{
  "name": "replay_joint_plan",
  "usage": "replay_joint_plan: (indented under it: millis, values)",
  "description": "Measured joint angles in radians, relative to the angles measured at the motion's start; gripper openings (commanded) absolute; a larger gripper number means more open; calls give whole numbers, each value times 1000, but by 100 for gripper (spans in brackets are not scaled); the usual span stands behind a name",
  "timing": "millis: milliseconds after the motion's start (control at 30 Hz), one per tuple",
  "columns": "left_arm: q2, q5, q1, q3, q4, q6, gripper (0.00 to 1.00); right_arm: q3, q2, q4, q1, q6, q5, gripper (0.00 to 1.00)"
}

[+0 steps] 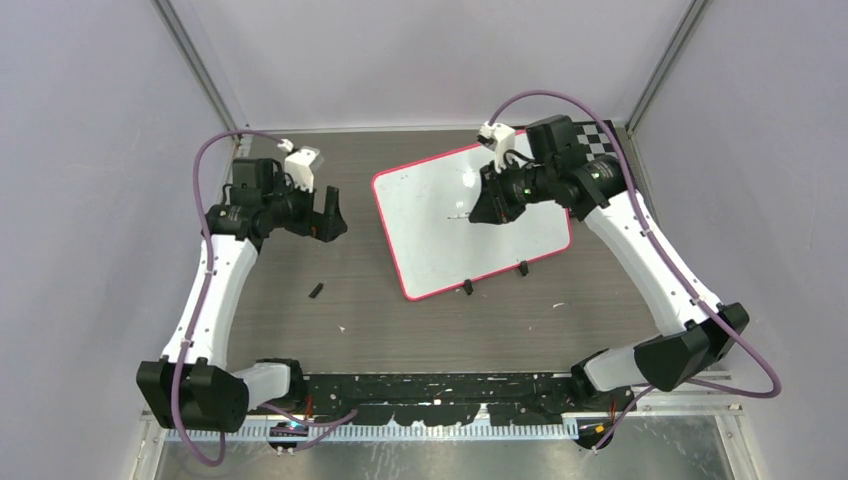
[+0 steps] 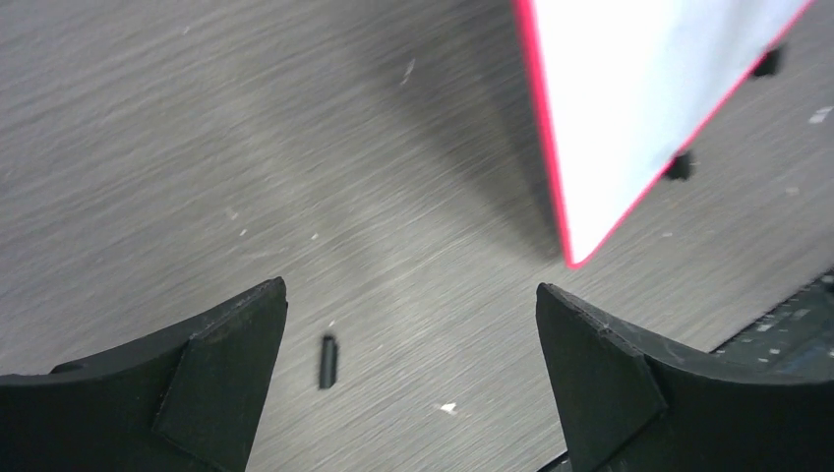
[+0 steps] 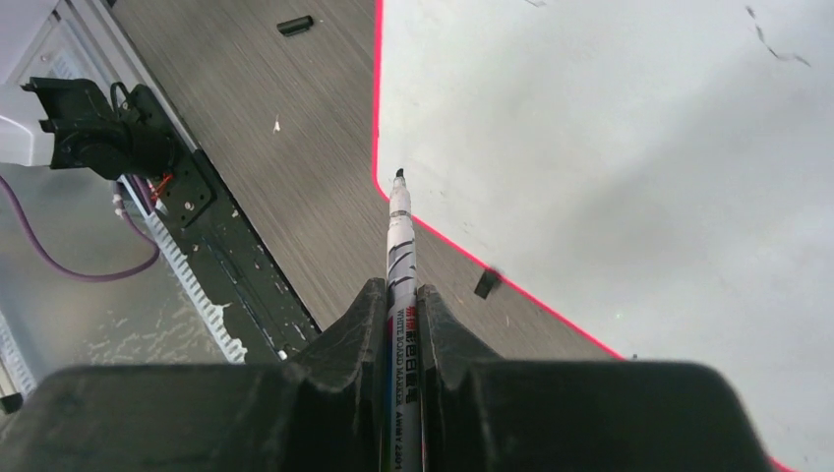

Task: Write a sentence on the whiteboard

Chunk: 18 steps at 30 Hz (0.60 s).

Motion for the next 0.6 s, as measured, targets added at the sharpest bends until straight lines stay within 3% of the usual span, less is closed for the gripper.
replay_joint_plan:
  millis: [200, 467, 600]
  values:
    - [56, 235, 0, 73, 39, -86, 99, 5, 57, 77, 103, 12, 54, 0]
    - [174, 446, -16, 40, 241, -252, 72, 5, 98, 203, 185, 40, 159, 0]
    - [255, 482, -39, 48, 320, -308, 67, 14, 128, 256, 214, 50, 211, 0]
